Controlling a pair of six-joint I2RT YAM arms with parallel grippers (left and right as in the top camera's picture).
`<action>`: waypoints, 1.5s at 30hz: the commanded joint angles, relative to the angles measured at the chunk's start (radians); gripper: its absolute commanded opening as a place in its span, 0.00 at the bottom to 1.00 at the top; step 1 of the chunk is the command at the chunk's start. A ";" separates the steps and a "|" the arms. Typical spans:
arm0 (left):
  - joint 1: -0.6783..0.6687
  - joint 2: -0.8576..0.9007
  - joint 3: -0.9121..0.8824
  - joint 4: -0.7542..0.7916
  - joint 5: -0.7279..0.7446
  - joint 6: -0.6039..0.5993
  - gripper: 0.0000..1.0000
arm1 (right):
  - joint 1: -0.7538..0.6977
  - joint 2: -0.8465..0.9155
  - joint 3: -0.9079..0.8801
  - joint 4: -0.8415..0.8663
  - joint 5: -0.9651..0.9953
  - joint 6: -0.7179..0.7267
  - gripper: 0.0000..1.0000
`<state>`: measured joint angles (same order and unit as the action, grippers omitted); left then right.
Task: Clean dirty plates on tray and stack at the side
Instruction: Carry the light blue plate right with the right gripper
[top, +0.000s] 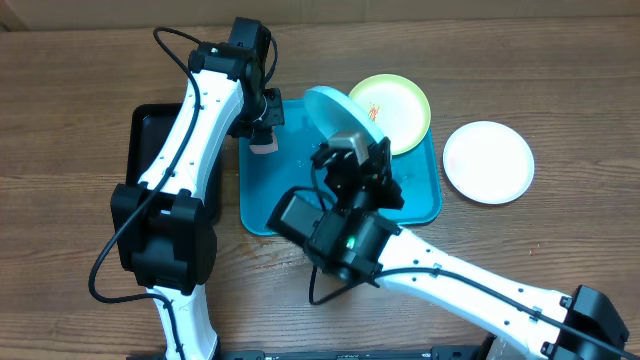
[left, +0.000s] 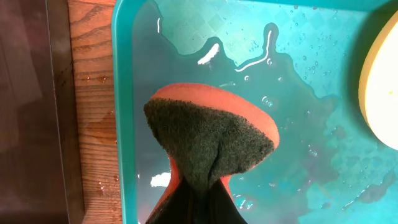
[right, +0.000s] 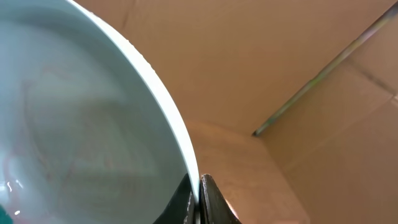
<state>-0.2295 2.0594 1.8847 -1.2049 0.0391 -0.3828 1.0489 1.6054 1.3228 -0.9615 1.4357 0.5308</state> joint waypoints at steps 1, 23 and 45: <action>-0.013 -0.003 -0.005 -0.002 0.014 0.008 0.04 | -0.040 -0.037 0.023 0.005 -0.107 0.023 0.04; -0.016 -0.003 -0.005 -0.004 0.016 0.001 0.04 | -0.130 -0.037 0.023 -0.324 -0.333 0.534 0.04; -0.021 -0.003 -0.005 -0.004 0.018 0.001 0.04 | -0.158 -0.039 0.023 -0.279 -0.730 0.464 0.04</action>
<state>-0.2424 2.0594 1.8847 -1.2083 0.0422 -0.3832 0.9169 1.6051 1.3231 -1.2629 0.8455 1.0546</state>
